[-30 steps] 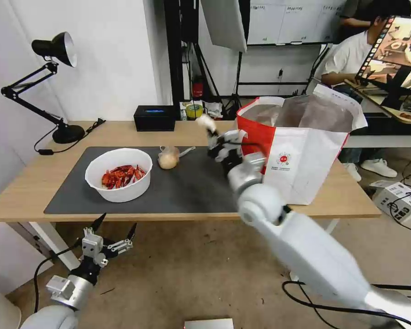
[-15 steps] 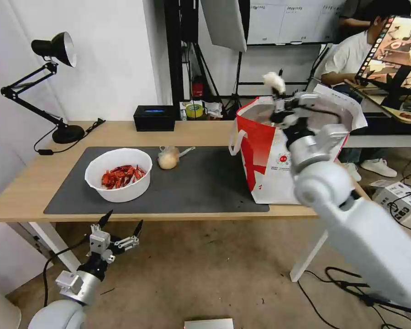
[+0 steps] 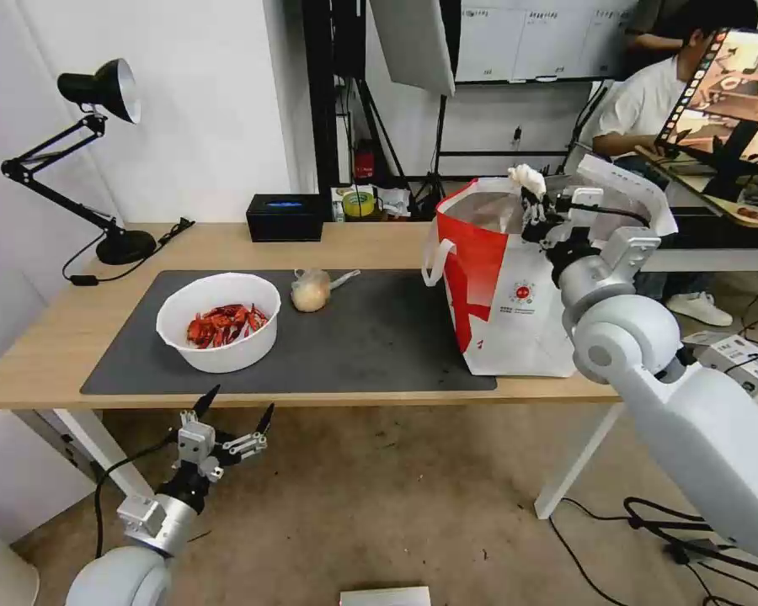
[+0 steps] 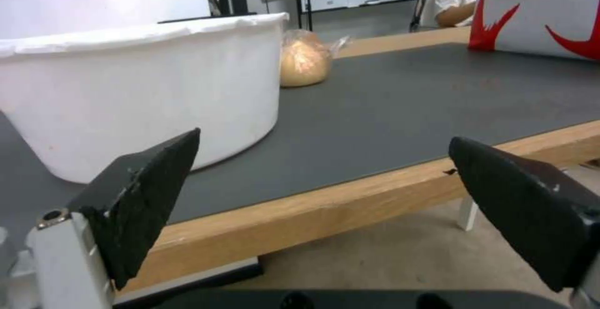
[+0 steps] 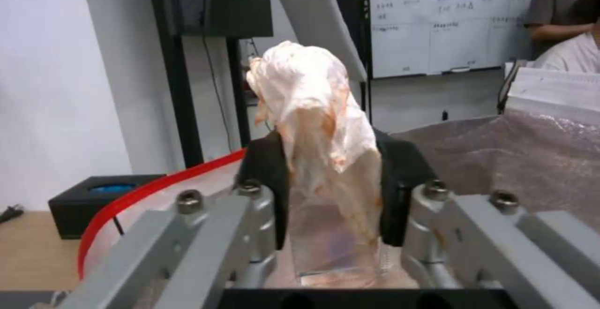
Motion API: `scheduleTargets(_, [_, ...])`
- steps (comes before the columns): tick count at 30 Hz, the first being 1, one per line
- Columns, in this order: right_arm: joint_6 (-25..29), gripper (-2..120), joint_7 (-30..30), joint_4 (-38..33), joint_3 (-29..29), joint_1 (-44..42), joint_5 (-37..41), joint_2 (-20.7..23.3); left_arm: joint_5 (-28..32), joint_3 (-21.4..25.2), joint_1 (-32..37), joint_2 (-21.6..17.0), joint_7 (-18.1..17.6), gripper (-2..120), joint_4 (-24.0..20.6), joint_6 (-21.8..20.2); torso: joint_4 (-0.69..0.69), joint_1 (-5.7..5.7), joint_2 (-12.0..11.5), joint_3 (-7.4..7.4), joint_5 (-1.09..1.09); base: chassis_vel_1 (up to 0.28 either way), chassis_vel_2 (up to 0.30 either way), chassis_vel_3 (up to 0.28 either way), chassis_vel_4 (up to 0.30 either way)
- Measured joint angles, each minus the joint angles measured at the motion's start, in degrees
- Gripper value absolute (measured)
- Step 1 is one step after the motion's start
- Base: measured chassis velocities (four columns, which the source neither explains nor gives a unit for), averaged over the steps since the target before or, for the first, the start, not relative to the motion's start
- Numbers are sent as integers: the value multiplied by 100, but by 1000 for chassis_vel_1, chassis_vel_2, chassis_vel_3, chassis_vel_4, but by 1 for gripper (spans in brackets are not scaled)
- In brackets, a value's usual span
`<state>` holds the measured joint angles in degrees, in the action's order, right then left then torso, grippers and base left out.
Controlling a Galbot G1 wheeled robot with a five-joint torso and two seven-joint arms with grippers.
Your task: Pick up the trash from the table and place it into the takeout bag.
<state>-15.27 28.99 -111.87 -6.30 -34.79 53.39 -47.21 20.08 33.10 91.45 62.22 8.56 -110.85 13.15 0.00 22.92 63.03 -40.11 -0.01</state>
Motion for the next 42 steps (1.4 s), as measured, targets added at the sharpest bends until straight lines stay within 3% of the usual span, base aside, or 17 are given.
scheduleTargets(10, [-35,70,37,-6,-31,-26,48,95,-17,45,98,45,4,100,-82,2,0,0,0,0,1,0,0,0,0])
scheduleTargets(15, [-35,82,36,-32,-52,-55,55,97,-33,81,149,70,5,100,-125,2,0,0,0,0,0,0,0,0,0])
scheduleTargets(18, [17,98,-11,-167,-103,-120,129,105,-37,166,221,82,6,100,-215,2,0,0,0,0,1,0,0,0,0])
scheduleTargets(25, [310,100,-402,-688,-203,-400,181,244,-35,267,318,117,2,100,-324,5,1,0,0,0,0,0,0,0,0])
scheduleTargets(31, [609,100,-1431,-1573,-758,-1693,7,449,-34,361,436,156,3,100,-402,28,0,0,0,1,1,0,0,0,0])
scheduleTargets(42, [911,100,-1765,-2099,-1175,-3565,-1027,248,-50,342,457,213,6,100,-431,46,0,0,0,1,0,0,0,0,0])
